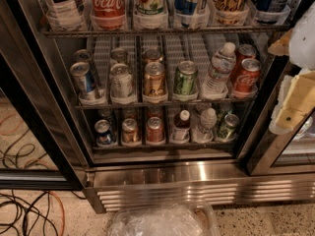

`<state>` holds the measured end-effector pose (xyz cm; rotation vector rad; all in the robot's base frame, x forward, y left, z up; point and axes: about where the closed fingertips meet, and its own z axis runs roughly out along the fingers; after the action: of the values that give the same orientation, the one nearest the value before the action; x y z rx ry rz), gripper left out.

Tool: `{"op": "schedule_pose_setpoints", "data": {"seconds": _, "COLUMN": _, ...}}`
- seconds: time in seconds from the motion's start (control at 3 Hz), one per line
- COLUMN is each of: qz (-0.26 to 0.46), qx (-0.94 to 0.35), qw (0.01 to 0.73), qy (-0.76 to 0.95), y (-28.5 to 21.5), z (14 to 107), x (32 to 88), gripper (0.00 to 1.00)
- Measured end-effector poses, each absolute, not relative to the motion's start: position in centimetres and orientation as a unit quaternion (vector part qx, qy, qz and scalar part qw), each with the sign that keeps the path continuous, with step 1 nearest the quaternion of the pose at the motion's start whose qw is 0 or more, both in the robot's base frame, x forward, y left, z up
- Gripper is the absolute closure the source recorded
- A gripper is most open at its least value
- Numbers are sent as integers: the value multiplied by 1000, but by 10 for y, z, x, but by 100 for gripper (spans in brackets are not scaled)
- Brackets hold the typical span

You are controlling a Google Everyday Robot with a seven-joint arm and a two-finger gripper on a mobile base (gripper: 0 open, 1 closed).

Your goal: Pick water bottle from bottom shelf of fridge

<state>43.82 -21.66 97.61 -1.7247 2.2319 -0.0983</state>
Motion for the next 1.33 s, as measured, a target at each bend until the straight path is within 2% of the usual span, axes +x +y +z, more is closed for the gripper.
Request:
{"op": "schedule_pose_setpoints", "data": {"seconds": 0.67, "qz": -38, "qx": -599, "qw": 171, "qy": 782, "y": -215, "z": 973, "x": 439, "gripper": 0}}
{"op": "schedule_pose_setpoints", "data": {"seconds": 1.33, "qz": 5, "qx": -552, "qw": 236, "qy": 800, "y": -207, "z": 907, "x": 411, "gripper": 0}}
